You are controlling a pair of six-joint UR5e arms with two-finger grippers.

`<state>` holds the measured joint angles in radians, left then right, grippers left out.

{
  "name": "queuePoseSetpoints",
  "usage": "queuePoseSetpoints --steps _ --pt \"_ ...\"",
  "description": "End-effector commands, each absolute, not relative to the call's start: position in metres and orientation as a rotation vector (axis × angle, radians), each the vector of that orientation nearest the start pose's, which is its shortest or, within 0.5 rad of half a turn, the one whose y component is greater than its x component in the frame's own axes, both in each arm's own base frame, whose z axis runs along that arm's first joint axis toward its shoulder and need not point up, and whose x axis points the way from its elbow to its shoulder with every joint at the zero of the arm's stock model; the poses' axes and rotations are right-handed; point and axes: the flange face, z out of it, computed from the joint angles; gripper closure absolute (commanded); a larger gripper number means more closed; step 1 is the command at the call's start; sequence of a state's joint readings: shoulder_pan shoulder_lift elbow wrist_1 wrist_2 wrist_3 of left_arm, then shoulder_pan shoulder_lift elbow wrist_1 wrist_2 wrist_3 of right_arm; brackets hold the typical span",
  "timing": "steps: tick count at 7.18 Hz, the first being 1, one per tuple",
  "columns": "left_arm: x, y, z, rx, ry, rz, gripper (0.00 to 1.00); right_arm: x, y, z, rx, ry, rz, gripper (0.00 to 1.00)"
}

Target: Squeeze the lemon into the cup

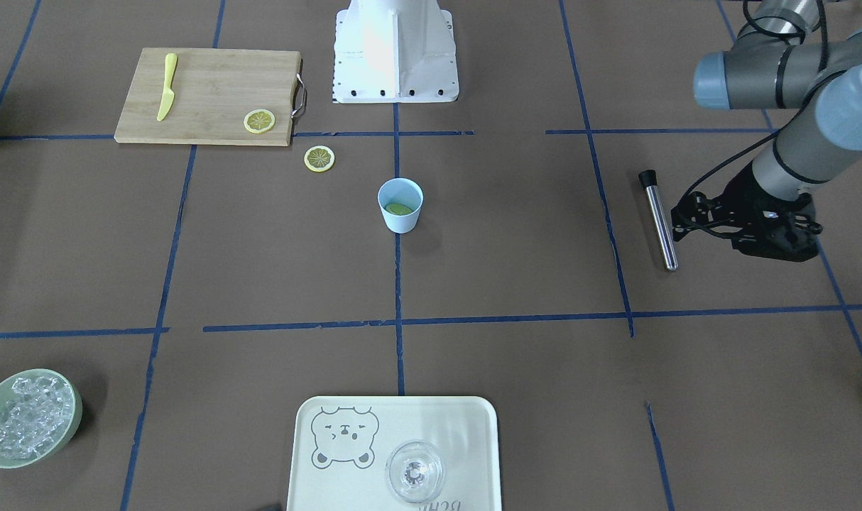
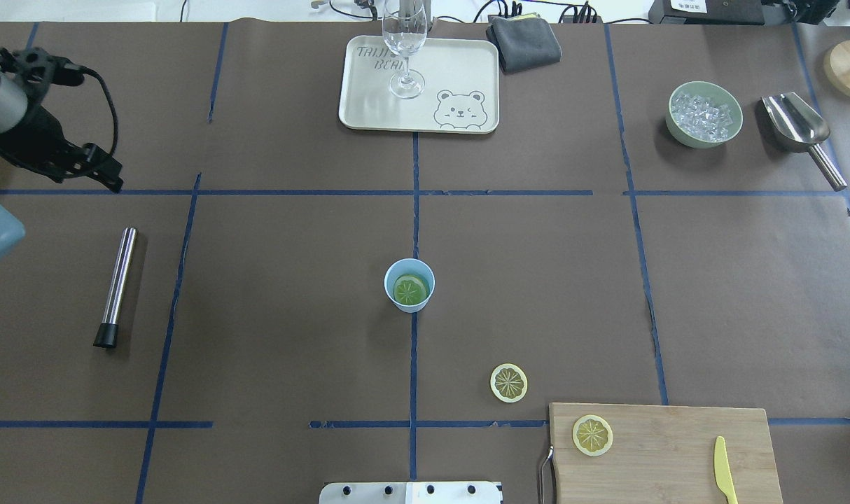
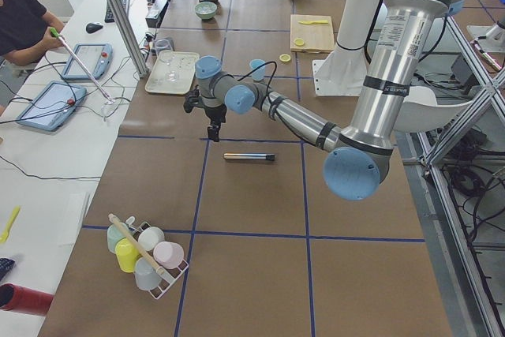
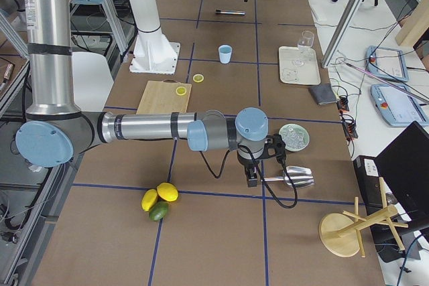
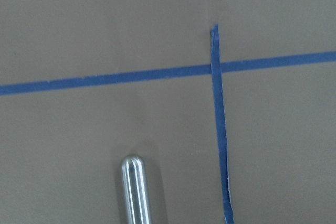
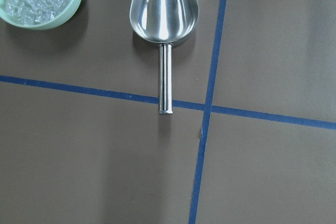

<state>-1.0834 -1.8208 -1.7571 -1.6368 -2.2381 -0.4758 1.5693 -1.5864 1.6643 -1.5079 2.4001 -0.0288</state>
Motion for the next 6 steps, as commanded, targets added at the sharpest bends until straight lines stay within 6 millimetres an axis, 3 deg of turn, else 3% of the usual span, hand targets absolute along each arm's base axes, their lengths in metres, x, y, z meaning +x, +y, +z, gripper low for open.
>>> queuePoseSetpoints --steps 1,5,6 --pt "0.118 -0.570 0.459 0.225 0.753 0.224 0.00 0.059 -0.490 0.612 0.138 -0.829 -0.084 0.00" --pt "-0.064 -0.540 0.614 0.197 0.668 0.217 0.00 0.059 -0.489 0.615 0.131 -0.829 -0.080 0.00" --pt "-0.077 -0.536 0.626 0.194 0.664 0.219 0.00 0.059 -0.488 0.617 0.126 -0.830 -0.079 0.00"
